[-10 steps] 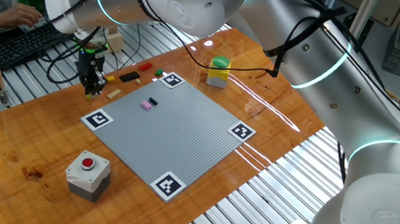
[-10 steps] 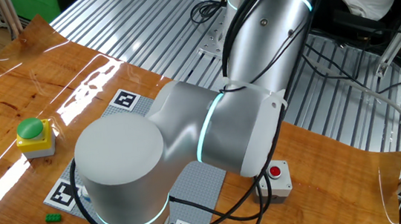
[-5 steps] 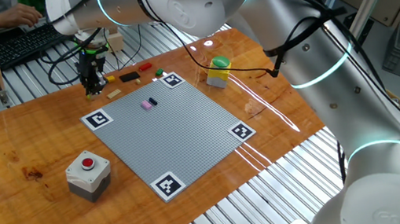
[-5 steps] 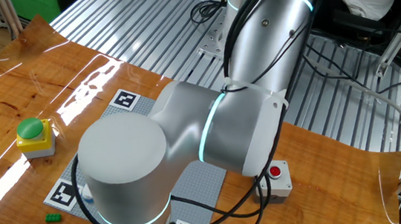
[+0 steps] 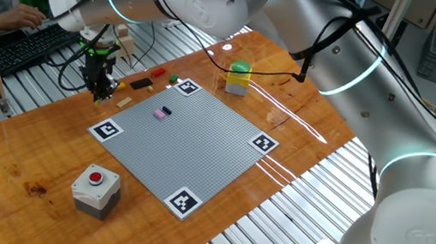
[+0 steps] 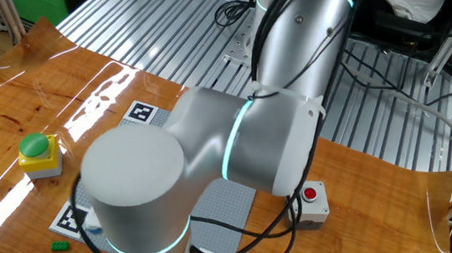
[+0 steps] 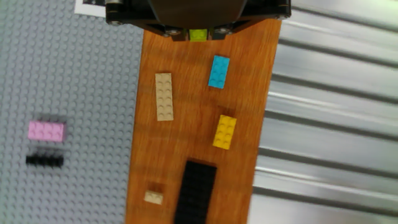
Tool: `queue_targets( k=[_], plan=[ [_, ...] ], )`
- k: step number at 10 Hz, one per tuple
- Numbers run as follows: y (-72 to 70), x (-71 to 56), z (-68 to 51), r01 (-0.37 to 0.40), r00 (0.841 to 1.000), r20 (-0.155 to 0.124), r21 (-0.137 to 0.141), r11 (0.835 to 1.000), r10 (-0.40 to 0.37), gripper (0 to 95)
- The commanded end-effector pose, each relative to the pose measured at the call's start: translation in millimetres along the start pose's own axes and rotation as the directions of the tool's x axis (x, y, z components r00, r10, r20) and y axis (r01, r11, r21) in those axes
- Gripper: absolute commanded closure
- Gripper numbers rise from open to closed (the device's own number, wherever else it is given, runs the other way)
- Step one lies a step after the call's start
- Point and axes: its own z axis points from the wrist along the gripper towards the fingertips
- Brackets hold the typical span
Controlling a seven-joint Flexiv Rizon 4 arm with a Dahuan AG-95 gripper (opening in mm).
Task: Build with small Lego blocks
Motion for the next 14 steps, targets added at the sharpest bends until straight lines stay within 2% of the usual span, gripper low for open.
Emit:
queue_targets(
  k=[1, 2, 3, 5, 6, 7, 8, 10, 11, 12, 13, 14],
  plan=[
    [-13.8, 2.8, -13.7, 0.222, 0.974, -0.033, 0.003, 0.975, -0.222, 95.0],
    [-26.5, 4.9, -19.4, 0.380, 0.924, -0.047, -0.006, 0.925, -0.380, 95.0],
    [-36.5, 6.2, -22.4, 0.484, 0.874, -0.050, -0.011, 0.875, -0.484, 95.0],
    [-52.2, 7.8, -25.2, 0.609, 0.791, -0.051, -0.023, 0.793, -0.609, 95.0],
    [-62.7, 8.6, -25.5, 0.691, 0.721, -0.047, -0.022, 0.722, -0.691, 95.0],
    [-70.5, 9.0, -25.1, 0.747, 0.663, -0.049, -0.015, 0.665, -0.747, 95.0],
    [-76.2, 9.2, -24.5, 0.789, 0.613, -0.048, 0.001, 0.614, -0.788, 95.0],
    [-87.8, 8.7, -21.4, 0.847, 0.531, -0.043, 0.023, 0.531, -0.846, 95.0],
    [-89.1, 8.6, -21.0, 0.850, 0.526, -0.042, 0.025, 0.526, -0.849, 95.0],
    [-98.9, 8.0, -19.5, 0.870, 0.493, -0.039, 0.032, 0.492, -0.869, 95.0],
    [-104.7, 7.1, -18.4, 0.878, 0.478, -0.036, 0.033, 0.477, -0.878, 95.0],
    [-108.2, 5.6, -17.3, 0.890, 0.456, -0.032, 0.043, 0.454, -0.890, 95.0]
  ],
)
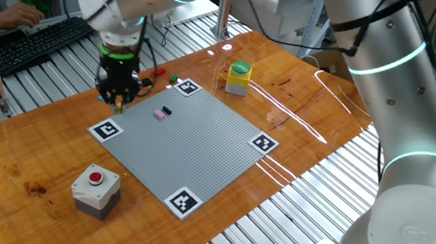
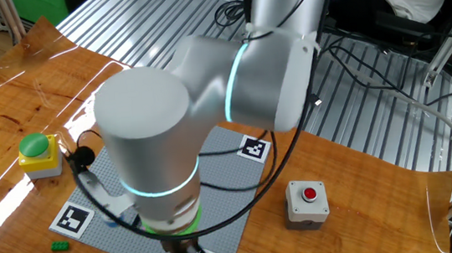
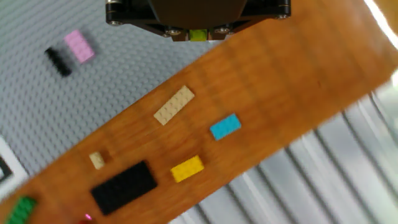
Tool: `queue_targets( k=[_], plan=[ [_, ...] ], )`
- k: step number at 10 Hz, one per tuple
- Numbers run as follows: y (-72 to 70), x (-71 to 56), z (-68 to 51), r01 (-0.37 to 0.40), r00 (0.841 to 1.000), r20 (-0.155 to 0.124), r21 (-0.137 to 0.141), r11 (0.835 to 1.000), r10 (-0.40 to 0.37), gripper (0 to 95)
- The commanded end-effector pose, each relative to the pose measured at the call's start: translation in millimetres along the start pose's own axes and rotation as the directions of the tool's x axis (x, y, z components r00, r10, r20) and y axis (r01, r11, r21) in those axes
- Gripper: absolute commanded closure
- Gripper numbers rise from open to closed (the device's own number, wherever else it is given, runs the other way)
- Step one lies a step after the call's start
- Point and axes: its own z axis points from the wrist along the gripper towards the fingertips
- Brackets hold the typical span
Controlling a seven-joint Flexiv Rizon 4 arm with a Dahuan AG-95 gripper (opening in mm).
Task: Build with small Lego blocks
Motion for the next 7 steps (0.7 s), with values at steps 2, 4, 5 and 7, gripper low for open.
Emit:
queue_targets(
  k=[2, 4, 5, 7],
  plan=[
    [-17.7, 13.4, 4.5, 0.163, 0.986, 0.012, 0.045, 0.986, -0.164, 95.0],
    [-25.1, 14.0, 6.1, 0.198, 0.980, 0.013, 0.052, 0.979, -0.198, 95.0],
    [-29.9, 14.2, 8.1, 0.212, 0.977, 0.018, 0.051, 0.976, -0.213, 95.0],
    [-37.8, 11.7, 9.4, 0.242, 0.970, 0.021, 0.048, 0.969, -0.243, 95.0]
  ],
)
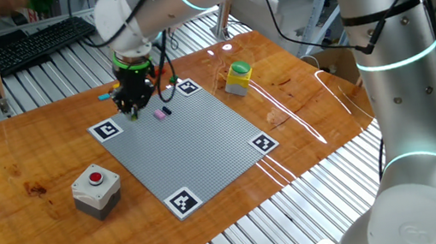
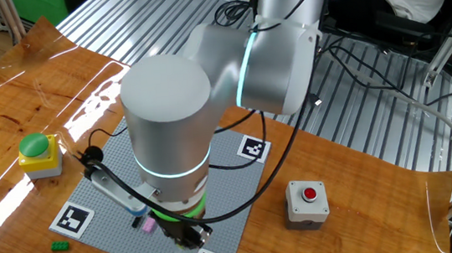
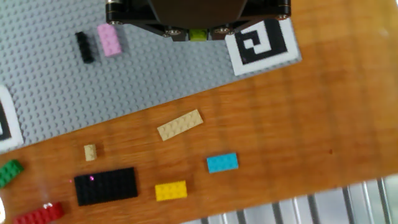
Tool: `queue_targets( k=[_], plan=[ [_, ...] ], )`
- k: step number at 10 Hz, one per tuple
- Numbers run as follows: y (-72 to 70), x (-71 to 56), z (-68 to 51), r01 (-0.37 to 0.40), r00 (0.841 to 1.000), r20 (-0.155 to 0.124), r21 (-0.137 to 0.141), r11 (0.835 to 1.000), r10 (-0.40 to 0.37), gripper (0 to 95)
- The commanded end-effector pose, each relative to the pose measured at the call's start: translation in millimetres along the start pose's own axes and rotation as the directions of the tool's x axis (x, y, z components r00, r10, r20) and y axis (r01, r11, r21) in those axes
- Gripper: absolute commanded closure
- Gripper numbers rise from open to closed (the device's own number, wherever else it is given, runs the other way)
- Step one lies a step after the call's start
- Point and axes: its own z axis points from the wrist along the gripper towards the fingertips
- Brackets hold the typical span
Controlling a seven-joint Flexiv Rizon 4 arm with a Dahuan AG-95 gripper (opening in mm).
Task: Build with small Lego blocks
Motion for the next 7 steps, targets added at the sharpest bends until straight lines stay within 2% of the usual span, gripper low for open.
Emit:
queue_targets(
  k=[1, 4, 7],
  plan=[
    [-6.7, -0.2, 1.2, 0.032, 0.999, -0.003, -0.007, 0.999, -0.032, 95.0],
    [-8.5, -1.1, 2.3, 0.074, 0.997, -0.001, -0.008, 0.997, -0.074, 95.0],
    [-11.0, -4.6, 4.0, 0.121, 0.993, -0.003, 0.008, 0.993, -0.121, 95.0]
  ],
)
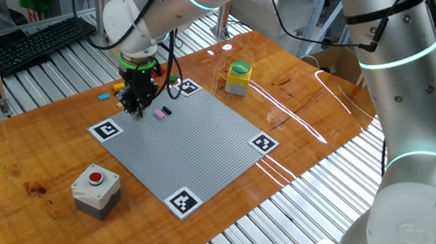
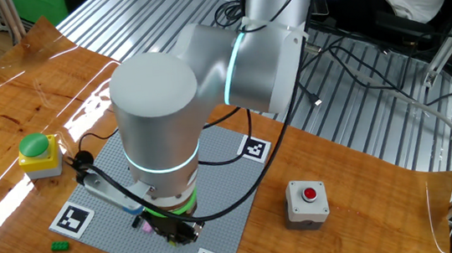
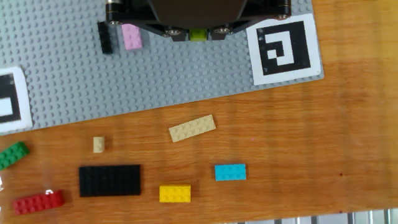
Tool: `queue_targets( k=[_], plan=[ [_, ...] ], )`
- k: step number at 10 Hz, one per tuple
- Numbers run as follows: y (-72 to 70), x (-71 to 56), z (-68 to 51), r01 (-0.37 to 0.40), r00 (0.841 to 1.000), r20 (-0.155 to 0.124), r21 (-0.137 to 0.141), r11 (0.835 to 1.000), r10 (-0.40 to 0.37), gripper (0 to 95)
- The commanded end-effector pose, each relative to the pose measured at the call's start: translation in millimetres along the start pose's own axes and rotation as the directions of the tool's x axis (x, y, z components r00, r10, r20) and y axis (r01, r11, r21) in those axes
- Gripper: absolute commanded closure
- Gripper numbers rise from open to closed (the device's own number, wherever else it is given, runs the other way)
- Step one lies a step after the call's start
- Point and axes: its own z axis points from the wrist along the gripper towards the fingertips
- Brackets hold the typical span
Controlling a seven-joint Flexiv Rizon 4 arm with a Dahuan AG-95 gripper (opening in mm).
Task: Build with small Lego blocks
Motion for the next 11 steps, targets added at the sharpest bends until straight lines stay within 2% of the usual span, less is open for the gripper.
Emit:
queue_targets(
  k=[1, 5, 9, 11],
  plan=[
    [-2.2, -2.4, 1.2, 0.015, 1.000, 0.001, 0.001, 1.000, -0.015, 95.0],
    [-3.2, -3.5, 0.6, 0.040, 0.999, 0.002, 0.003, 0.999, -0.040, 95.0],
    [-5.3, -6.0, -6.8, 0.063, 0.998, -0.006, 0.012, 0.998, -0.063, 95.0],
    [-8.6, -9.3, -5.5, 0.073, 0.997, -0.008, 0.008, 0.997, -0.073, 95.0]
  ],
)
